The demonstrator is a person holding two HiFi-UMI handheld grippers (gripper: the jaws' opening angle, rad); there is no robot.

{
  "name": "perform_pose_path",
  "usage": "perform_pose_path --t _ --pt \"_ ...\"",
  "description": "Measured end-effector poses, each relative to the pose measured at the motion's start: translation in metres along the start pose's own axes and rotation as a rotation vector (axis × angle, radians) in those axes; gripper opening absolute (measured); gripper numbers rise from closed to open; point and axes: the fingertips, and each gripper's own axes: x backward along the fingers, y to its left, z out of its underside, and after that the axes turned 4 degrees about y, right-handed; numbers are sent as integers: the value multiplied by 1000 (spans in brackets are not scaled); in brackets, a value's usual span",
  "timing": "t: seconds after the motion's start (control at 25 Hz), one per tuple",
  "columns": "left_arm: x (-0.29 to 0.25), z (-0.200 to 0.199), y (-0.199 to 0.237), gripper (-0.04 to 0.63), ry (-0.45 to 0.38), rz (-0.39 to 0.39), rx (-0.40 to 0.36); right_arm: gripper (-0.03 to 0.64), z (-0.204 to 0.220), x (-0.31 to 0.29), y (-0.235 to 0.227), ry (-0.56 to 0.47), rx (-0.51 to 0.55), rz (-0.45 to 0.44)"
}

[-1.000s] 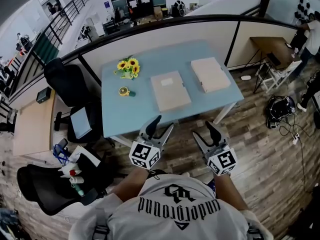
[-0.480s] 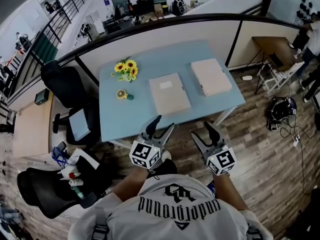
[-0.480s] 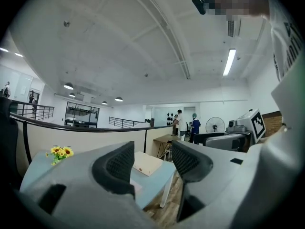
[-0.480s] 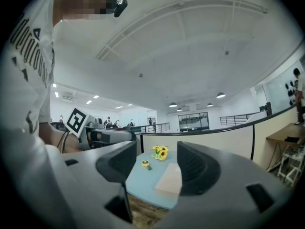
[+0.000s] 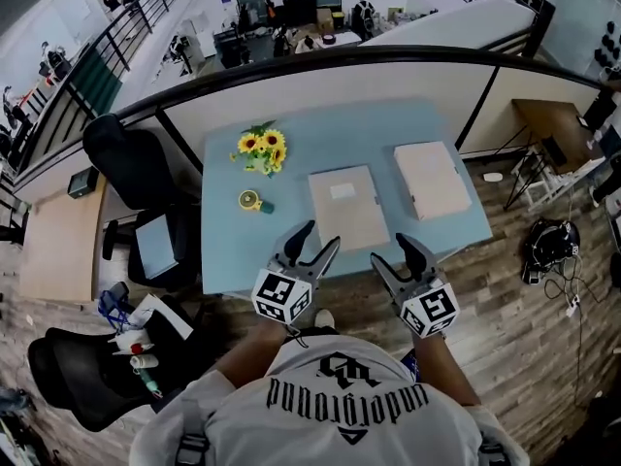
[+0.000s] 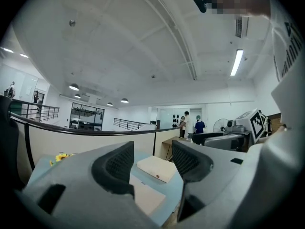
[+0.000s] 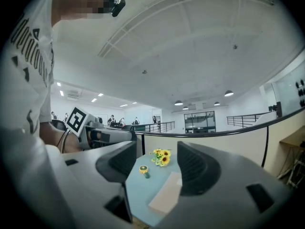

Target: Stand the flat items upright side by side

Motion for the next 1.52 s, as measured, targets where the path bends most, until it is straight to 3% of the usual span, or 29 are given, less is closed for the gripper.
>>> perform_pose_path --t 0.36,0.88,1.2,1.52 --pt "-13 -17 74 264 -10 -28 -1 261 -16 -80 -8 5 5 -27" --pt "-50 14 115 285 83 -70 54 272 7 -135 -56 90 -31 -69" --pt "-101 62 145 307 202 -133 138 286 59 -176 -129 239 -80 -119" --pt "-146 147 179 332 374 -194 290 316 156 -210 -185 492 -164 -167"
